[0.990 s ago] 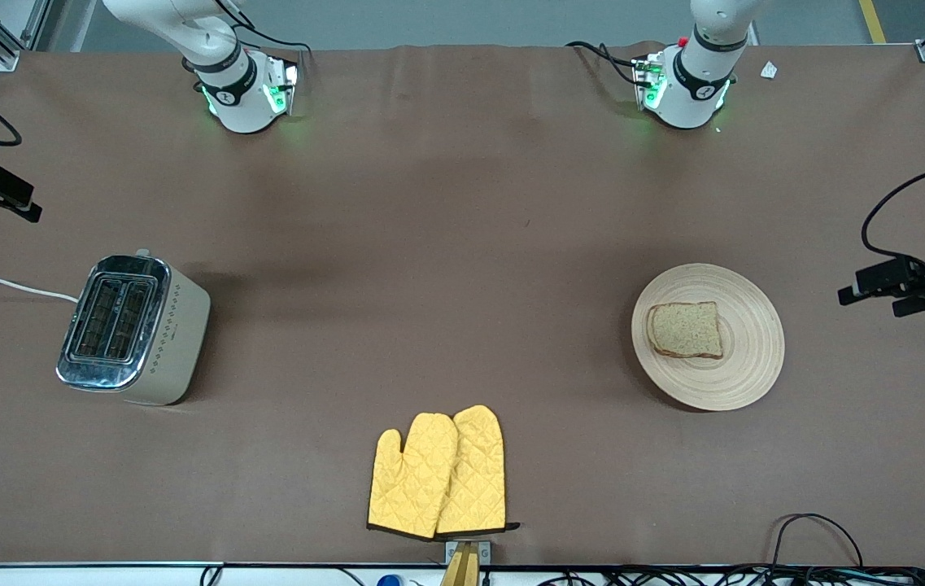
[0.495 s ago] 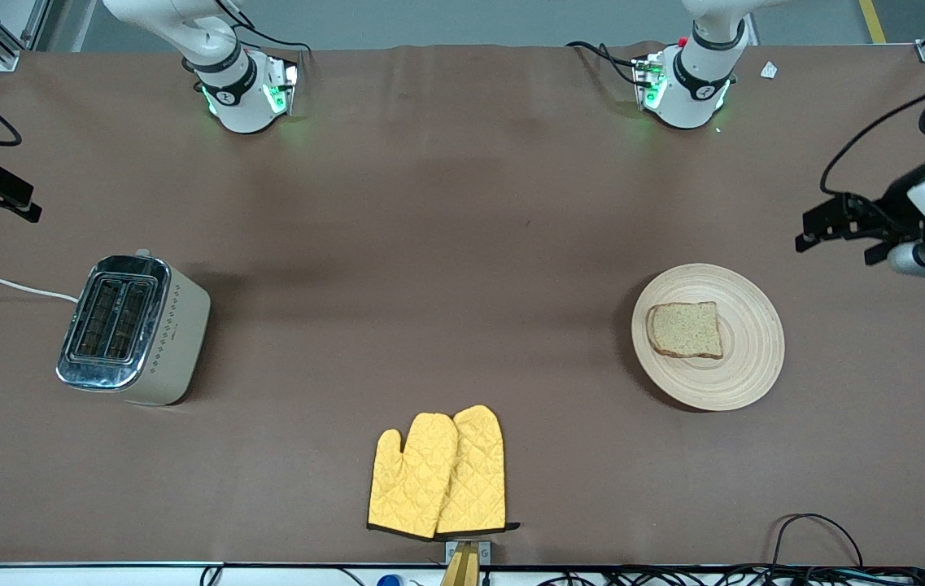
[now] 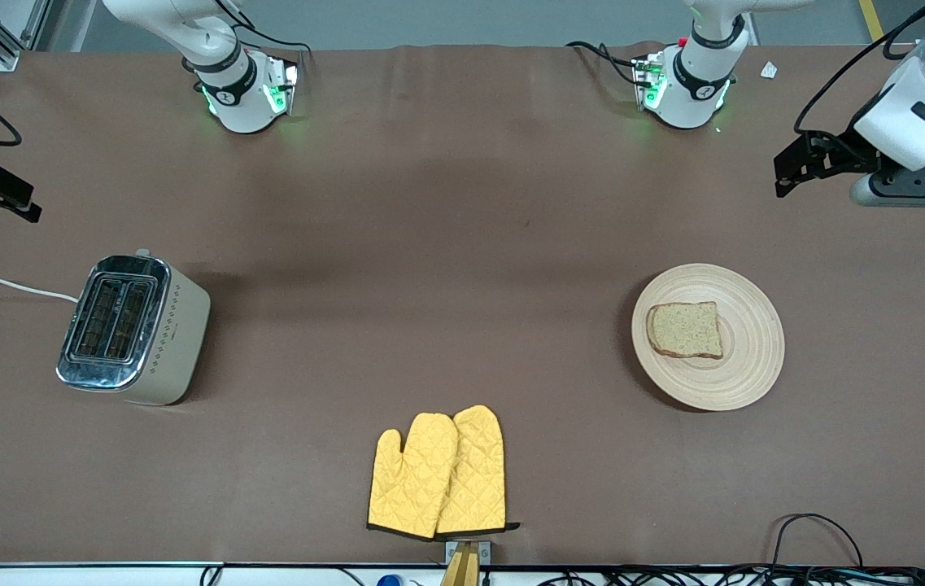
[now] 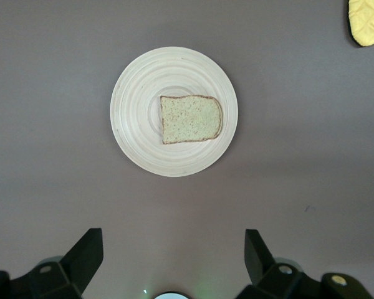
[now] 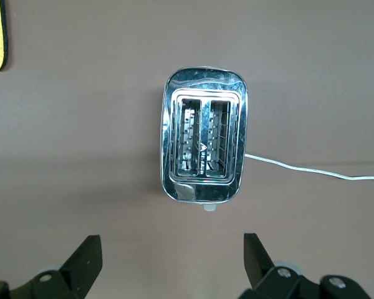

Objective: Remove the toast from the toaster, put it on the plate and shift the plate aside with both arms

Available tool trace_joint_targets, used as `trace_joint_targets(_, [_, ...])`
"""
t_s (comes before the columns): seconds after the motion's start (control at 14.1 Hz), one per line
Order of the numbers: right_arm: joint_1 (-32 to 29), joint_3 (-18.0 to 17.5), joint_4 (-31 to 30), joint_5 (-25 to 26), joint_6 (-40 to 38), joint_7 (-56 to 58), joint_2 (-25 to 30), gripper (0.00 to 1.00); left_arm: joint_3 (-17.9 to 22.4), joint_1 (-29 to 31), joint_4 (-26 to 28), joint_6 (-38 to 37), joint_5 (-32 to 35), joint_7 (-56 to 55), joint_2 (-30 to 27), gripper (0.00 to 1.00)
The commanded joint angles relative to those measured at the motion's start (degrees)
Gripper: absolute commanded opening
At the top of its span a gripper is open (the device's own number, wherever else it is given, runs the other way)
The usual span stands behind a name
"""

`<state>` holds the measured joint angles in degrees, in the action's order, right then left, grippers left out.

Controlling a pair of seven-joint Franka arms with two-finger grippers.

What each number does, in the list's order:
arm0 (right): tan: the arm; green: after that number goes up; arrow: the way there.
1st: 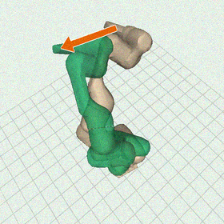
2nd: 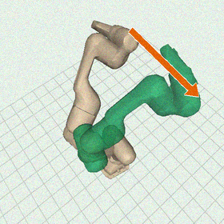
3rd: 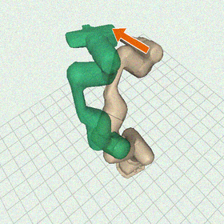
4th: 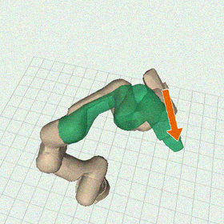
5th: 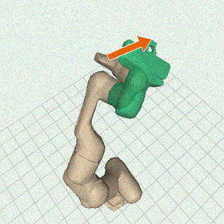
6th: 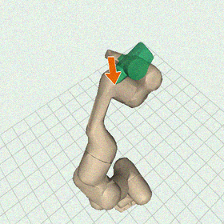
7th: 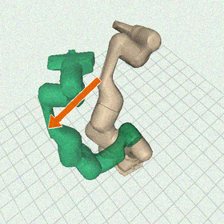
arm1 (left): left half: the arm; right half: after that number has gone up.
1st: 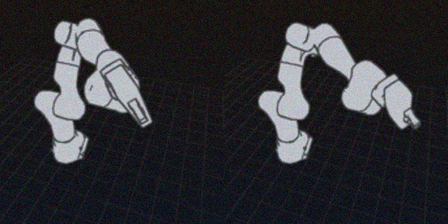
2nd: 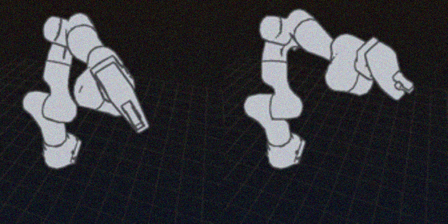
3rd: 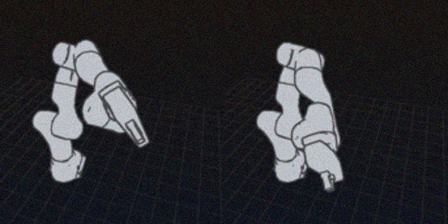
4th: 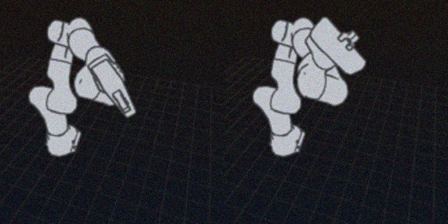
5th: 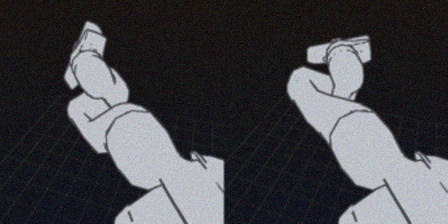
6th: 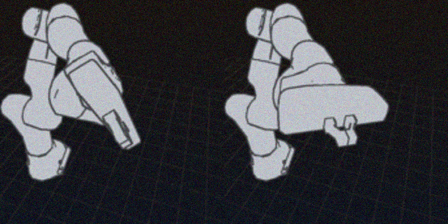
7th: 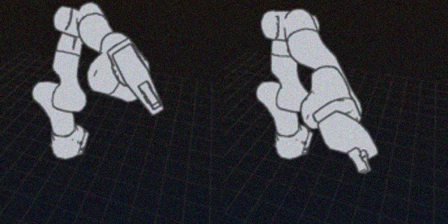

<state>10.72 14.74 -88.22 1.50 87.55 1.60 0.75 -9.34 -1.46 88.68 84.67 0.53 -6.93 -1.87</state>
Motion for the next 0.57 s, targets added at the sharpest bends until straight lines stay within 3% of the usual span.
trace_joint_targets(0.0, [0.09, -0.15, -0.55, 0.44, 0.26, -0.90, 0.74, 1.00, 0.81, -0.04, 1.94, -0.47, 0.88, 0.87, -1.65, 1.00])
trace_joint_targets(0.28, [0.09, -0.15, -0.46, 0.44, 0.26, -0.90, 0.74, 1.00, 1.60, 1.55, -3.24, -0.73, 0.96, 0.60, 0.99, 1.00])
trace_joint_targets(0.49, [0.00, -0.15, -0.46, 0.44, 0.26, -0.90, 0.74, 1.00, 1.60, 1.99, -3.34, -1.43, 0.96, 0.52, 0.99, 1.00])
